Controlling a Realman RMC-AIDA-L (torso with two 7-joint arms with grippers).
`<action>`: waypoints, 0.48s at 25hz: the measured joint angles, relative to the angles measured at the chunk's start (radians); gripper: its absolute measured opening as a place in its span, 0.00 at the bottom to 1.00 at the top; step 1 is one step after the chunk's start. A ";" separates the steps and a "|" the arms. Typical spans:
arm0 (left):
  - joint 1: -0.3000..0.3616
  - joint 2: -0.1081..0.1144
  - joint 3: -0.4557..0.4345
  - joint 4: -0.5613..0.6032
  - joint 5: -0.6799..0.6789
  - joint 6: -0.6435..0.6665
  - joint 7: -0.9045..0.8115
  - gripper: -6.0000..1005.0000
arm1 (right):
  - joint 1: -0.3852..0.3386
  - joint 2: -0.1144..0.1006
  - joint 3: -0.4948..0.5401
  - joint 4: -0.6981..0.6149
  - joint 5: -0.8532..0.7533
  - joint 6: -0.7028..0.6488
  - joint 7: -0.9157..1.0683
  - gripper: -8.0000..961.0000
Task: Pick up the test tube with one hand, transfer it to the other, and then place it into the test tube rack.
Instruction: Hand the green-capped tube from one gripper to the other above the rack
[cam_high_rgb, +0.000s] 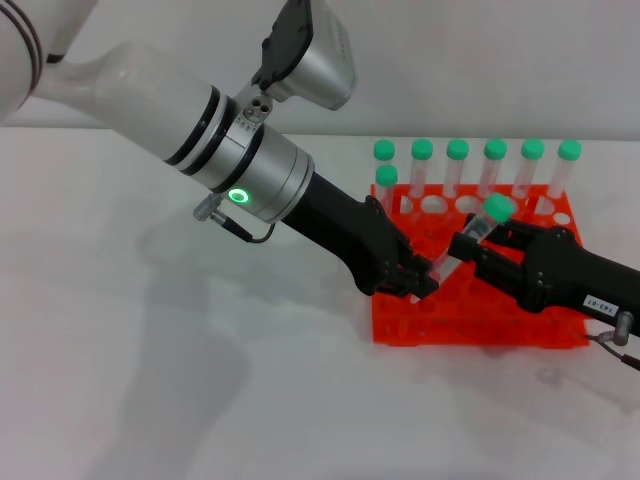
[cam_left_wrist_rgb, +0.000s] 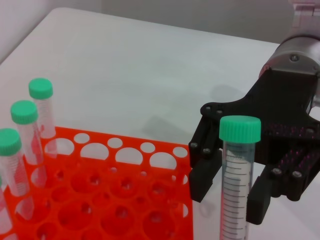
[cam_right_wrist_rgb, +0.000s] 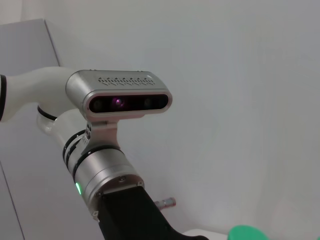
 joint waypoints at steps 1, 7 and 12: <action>0.000 0.000 0.000 0.000 0.000 -0.001 0.000 0.19 | 0.000 0.000 0.001 0.000 0.000 0.000 -0.001 0.38; -0.001 0.000 0.000 0.000 0.006 -0.010 -0.001 0.18 | 0.000 0.003 0.000 0.000 0.000 0.000 -0.004 0.35; 0.000 0.000 0.000 0.015 0.017 -0.016 -0.004 0.18 | 0.001 0.006 -0.001 -0.001 0.000 0.001 -0.004 0.25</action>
